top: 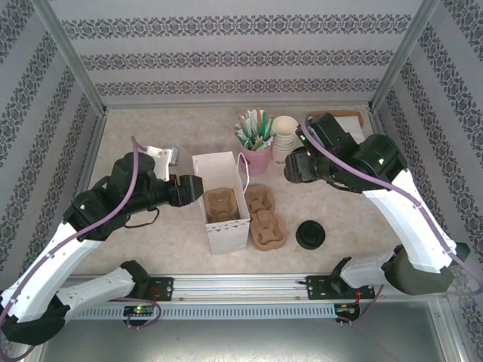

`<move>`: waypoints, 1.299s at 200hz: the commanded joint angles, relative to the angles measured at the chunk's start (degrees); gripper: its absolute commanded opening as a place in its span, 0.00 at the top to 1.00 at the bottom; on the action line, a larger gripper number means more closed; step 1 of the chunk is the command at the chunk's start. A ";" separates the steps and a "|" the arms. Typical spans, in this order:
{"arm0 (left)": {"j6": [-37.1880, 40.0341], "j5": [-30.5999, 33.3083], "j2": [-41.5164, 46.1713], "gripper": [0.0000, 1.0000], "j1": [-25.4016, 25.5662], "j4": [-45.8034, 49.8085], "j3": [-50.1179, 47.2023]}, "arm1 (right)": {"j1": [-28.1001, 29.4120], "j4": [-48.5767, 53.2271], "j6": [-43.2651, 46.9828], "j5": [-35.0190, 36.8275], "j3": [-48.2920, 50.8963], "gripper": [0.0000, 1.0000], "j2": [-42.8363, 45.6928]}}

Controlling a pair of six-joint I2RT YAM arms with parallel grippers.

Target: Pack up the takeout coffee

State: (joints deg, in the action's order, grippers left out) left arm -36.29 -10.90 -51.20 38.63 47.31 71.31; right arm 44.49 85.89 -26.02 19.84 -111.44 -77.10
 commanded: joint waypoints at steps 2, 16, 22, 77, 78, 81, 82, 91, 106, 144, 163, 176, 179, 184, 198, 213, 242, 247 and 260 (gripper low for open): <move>-2.50 1.97 1.82 0.45 0.57 -2.40 -2.66 | 2.31 3.73 -1.74 3.06 -4.62 0.32 -0.53; -3.27 1.86 2.15 0.48 0.57 -3.15 -3.91 | 3.43 3.02 -1.41 2.55 -6.63 0.32 -0.42; -3.51 1.97 2.21 0.49 0.57 -3.27 -4.36 | 3.92 2.75 -1.24 2.28 -7.46 0.32 -0.42; -8.77 2.95 4.73 0.63 0.57 -7.22 -8.18 | 7.22 0.20 -0.44 0.99 -14.16 0.33 -0.01; -8.91 2.97 4.85 0.64 0.57 -7.36 -8.23 | 7.29 0.09 -0.44 0.99 -14.21 0.33 0.00; -9.29 2.98 5.14 0.65 0.57 -7.63 -8.47 | 7.47 -0.13 -0.43 1.07 -14.45 0.33 0.08; -9.40 3.03 5.28 0.65 0.57 -7.74 -8.56 | 7.50 -0.20 -0.43 1.08 -14.52 0.33 0.10; -10.64 3.04 5.86 0.67 0.61 -8.46 -9.14 | 7.87 -0.85 -0.11 1.28 -15.28 0.33 0.41; -12.37 2.82 6.89 0.70 0.57 -9.62 -10.08 | 8.07 -2.21 0.08 2.12 -16.18 0.34 1.00; -16.15 2.11 8.24 0.77 0.57 -12.01 -12.11 | 8.23 -8.17 0.82 1.04 -16.68 0.35 1.98; -17.76 2.00 8.69 0.79 0.58 -12.63 -12.55 | 8.75 -10.28 0.86 -0.03 -17.50 0.35 1.30; -18.43 2.17 9.07 0.80 0.57 -13.12 -12.90 | 9.48 -11.84 0.84 -0.90 -17.67 0.35 0.46; -18.49 2.18 9.05 0.80 0.59 -13.22 -12.92 | 9.70 -12.02 0.88 -1.00 -17.74 0.35 0.20; -18.63 2.26 9.17 0.79 0.57 -13.32 -13.01 | 10.10 -12.50 0.81 -1.09 -17.91 0.35 -0.22; -18.98 2.34 9.19 0.79 0.57 -13.39 -13.18 | 11.39 -13.75 0.62 -1.20 -18.24 0.35 -1.66; -19.23 2.67 9.21 0.78 0.57 -13.45 -13.39 | 13.11 -15.31 0.29 -1.04 -18.33 0.35 -3.28; -19.62 3.03 9.19 0.76 0.57 -13.73 -13.55 | 16.81 -18.35 -0.14 1.90 -19.14 0.35 -5.87; -19.60 3.03 9.27 0.76 0.57 -13.76 -13.56 | 17.38 -18.83 -0.18 2.07 -19.48 0.35 -6.29; -19.59 3.07 9.31 0.75 0.57 -13.58 -13.45 | 18.97 -19.50 -0.51 3.09 -20.60 0.35 -7.50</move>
State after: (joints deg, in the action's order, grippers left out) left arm -54.81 -8.73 -42.59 38.63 36.38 58.67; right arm 61.04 70.37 -25.80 20.18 -128.99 -83.37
